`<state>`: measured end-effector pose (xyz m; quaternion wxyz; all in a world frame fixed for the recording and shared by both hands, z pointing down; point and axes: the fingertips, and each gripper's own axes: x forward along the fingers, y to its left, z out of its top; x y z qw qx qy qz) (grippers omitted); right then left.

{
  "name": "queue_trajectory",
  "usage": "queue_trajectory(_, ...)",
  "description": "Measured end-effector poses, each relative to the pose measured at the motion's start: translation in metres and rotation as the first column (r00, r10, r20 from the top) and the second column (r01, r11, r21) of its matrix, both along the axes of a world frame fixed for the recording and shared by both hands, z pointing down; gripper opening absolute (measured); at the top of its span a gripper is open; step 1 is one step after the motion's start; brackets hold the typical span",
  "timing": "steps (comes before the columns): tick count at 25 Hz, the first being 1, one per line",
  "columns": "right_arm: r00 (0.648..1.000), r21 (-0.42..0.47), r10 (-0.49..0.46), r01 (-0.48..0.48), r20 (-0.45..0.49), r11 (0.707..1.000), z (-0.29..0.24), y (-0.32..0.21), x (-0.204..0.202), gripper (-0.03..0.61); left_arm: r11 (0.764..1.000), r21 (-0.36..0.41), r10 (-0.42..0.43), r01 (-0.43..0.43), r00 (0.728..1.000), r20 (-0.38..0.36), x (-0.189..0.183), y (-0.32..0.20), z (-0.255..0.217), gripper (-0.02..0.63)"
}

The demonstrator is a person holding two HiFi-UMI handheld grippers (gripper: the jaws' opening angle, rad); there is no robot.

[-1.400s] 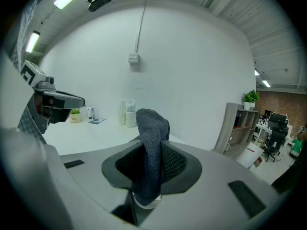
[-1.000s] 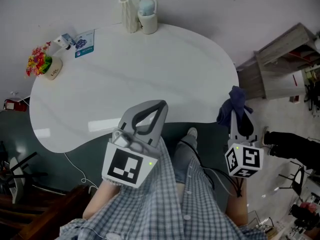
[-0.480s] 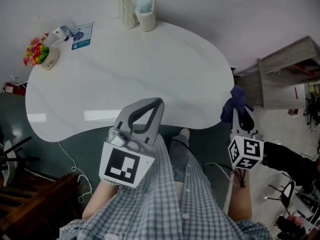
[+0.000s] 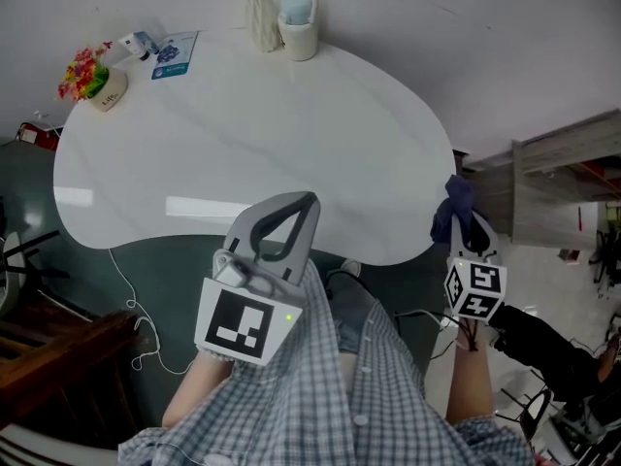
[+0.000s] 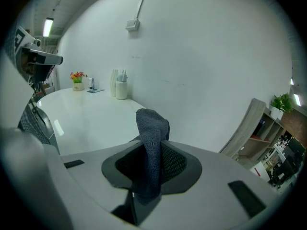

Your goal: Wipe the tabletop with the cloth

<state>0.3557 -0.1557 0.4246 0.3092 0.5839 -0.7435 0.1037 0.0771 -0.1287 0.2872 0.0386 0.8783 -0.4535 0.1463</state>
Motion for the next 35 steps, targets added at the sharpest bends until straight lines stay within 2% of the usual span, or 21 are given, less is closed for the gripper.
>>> queue_trajectory(14, 0.987, -0.171, -0.159, 0.152, -0.031, 0.974, 0.078, -0.035, 0.016, 0.083, 0.983, -0.035, -0.177, 0.178, 0.984, 0.025, 0.005, 0.012, 0.012, 0.005)
queue_trajectory(20, 0.981, -0.175, -0.195, 0.191, -0.002, 0.966, 0.089, -0.041, 0.017, 0.083, 0.978, -0.039, -0.206, 0.207, 0.978, 0.032, 0.008, 0.016, 0.014, 0.005)
queue_trajectory(25, 0.982, -0.174, -0.188, 0.189, 0.023, 0.967, 0.089, -0.04, 0.017, 0.083, 0.979, -0.042, -0.198, 0.199, 0.98, 0.032, 0.013, 0.017, 0.015, 0.005)
queue_trajectory(35, 0.995, -0.167, -0.103, 0.103, 0.01, 0.981, 0.089, -0.034, 0.017, 0.083, 0.986, -0.052, -0.157, 0.159, 0.987, 0.044, 0.006, 0.022, 0.017, 0.005)
